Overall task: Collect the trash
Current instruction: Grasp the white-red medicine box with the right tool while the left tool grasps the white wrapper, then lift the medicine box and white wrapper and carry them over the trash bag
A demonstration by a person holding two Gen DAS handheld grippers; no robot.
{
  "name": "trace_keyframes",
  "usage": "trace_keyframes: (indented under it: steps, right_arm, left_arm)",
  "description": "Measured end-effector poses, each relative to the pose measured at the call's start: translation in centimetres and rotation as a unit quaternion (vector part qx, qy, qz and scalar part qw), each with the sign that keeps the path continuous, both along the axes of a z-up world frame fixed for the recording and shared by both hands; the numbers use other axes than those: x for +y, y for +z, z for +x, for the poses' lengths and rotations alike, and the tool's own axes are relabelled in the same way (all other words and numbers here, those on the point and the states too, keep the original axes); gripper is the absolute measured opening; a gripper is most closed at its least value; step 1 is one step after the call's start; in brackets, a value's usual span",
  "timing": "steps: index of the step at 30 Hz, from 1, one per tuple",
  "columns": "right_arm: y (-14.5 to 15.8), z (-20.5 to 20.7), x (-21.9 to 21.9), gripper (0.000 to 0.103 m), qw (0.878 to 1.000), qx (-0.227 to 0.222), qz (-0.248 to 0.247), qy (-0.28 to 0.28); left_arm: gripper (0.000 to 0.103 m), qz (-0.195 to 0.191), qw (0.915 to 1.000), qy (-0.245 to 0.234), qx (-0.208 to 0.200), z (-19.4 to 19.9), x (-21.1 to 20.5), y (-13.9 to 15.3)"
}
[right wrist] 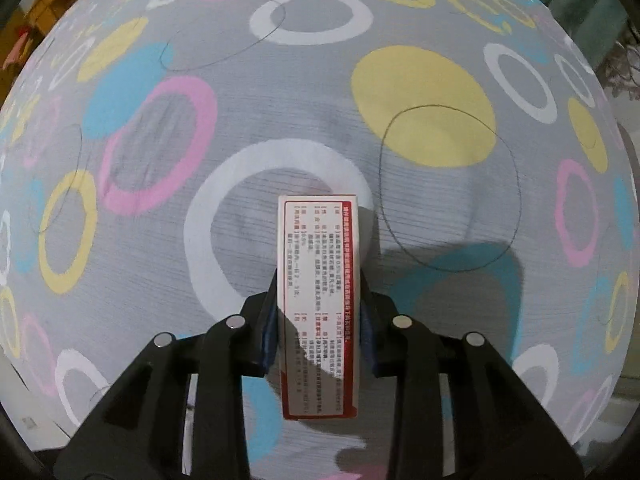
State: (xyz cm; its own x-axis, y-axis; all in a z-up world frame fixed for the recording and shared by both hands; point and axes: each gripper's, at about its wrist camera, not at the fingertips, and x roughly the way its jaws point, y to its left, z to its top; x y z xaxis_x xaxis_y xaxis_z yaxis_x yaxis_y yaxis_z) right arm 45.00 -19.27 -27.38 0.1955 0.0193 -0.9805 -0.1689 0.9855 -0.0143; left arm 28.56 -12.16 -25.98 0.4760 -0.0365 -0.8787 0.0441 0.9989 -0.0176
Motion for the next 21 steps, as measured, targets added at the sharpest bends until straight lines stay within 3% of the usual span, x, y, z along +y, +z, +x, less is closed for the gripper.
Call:
trace_keyframes:
  steps: [21]
  right_arm:
    - [5.7, -4.7, -0.5, 0.032, 0.999, -0.035, 0.02, 0.005]
  left_arm:
    - [0.038, 0.006, 0.9999, 0.007, -0.011, -1.9, 1.2, 3.6]
